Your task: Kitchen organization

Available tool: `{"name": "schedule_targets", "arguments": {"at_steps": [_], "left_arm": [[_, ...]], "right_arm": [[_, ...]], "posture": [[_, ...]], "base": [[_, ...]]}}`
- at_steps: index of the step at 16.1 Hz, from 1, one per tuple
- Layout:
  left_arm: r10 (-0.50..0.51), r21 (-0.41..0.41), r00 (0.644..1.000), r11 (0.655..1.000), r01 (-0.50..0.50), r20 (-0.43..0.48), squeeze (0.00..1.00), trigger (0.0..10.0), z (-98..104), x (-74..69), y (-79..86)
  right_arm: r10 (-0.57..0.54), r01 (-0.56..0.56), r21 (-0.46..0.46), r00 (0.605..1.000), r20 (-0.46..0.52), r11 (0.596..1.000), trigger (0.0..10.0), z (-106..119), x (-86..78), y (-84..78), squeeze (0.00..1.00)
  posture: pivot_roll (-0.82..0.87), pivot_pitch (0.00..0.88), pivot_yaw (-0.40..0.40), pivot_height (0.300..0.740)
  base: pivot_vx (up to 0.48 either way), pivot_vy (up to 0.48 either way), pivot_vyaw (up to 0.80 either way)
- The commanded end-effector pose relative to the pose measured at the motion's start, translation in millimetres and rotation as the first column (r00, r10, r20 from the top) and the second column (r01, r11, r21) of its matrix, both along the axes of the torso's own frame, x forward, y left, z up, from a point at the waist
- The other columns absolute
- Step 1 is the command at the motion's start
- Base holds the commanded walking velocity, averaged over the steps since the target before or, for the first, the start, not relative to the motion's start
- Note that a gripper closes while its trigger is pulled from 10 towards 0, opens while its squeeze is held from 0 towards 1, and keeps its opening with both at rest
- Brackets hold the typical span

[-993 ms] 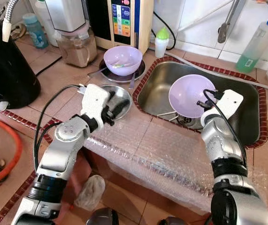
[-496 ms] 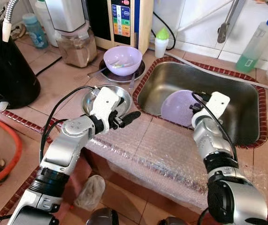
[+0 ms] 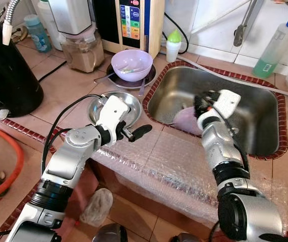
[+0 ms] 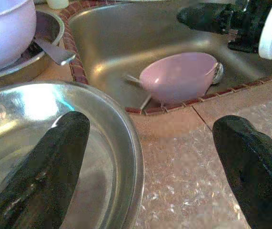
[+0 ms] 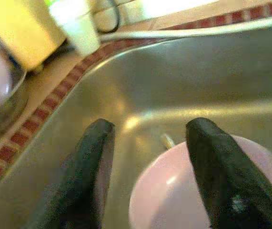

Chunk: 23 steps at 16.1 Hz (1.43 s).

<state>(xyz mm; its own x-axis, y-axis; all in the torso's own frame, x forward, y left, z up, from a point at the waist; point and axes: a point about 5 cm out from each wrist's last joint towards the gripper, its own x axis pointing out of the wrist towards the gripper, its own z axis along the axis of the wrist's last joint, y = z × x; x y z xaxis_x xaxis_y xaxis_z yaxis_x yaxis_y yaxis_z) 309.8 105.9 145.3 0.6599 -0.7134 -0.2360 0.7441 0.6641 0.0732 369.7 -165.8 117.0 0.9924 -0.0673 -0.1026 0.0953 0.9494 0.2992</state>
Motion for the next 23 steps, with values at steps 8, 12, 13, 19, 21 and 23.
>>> {"name": "schedule_targets", "arguments": {"at_steps": [8,12,13,19,21,23], "left_arm": [[0.456,-0.169,0.888,0.882,-0.441,0.061,1.0,10.0,11.8,13.6,44.3],[0.557,-0.139,0.83,0.82,-0.555,-0.026,1.0,10.0,-2.1,17.7,58.0],[0.587,-0.136,0.806,0.795,-0.591,-0.075,1.0,10.0,-7.1,19.9,61.6],[0.689,-0.13,0.699,0.688,-0.714,-0.193,0.0,10.0,-15.8,30.7,82.3],[0.687,-0.108,0.679,0.678,-0.727,-0.257,0.0,9.0,-21.5,32.3,85.0],[0.676,-0.104,0.678,0.682,-0.724,-0.29,0.0,2.0,-24.1,32.6,84.4]], "right_arm": [[0.277,-0.253,-0.214,0.957,0.088,0.943,10.0,13.0,-12.6,-2.3,1.0],[0.384,-0.363,-0.183,0.919,0.091,0.913,10.0,14.2,-31.0,-2.4,1.0],[0.45,-0.431,-0.173,0.889,0.089,0.886,10.0,12.3,-43.2,7.7,0.03],[0.511,-0.489,-0.172,0.85,0.125,0.855,10.0,8.7,-76.1,37.1,0.0],[0.509,-0.491,-0.146,0.849,0.142,0.859,10.0,10.4,-83.0,46.5,0.0],[0.522,-0.504,-0.142,0.841,0.142,0.852,10.0,12.0,-86.5,49.9,0.0]], "posture": [[0.0,0.038,0.045,0.74],[0.0,0.052,0.043,0.74],[-0.01,0.058,0.046,0.74],[-0.03,0.072,0.068,0.74],[-0.03,0.068,0.072,0.74],[-0.03,0.065,0.073,0.74]], "base": [[0.0,0.0,0.0],[0.0,0.0,0.0],[0.0,0.0,0.0],[0.0,0.0,0.0],[0.0,0.0,0.0],[0.0,0.0,0.0]]}}
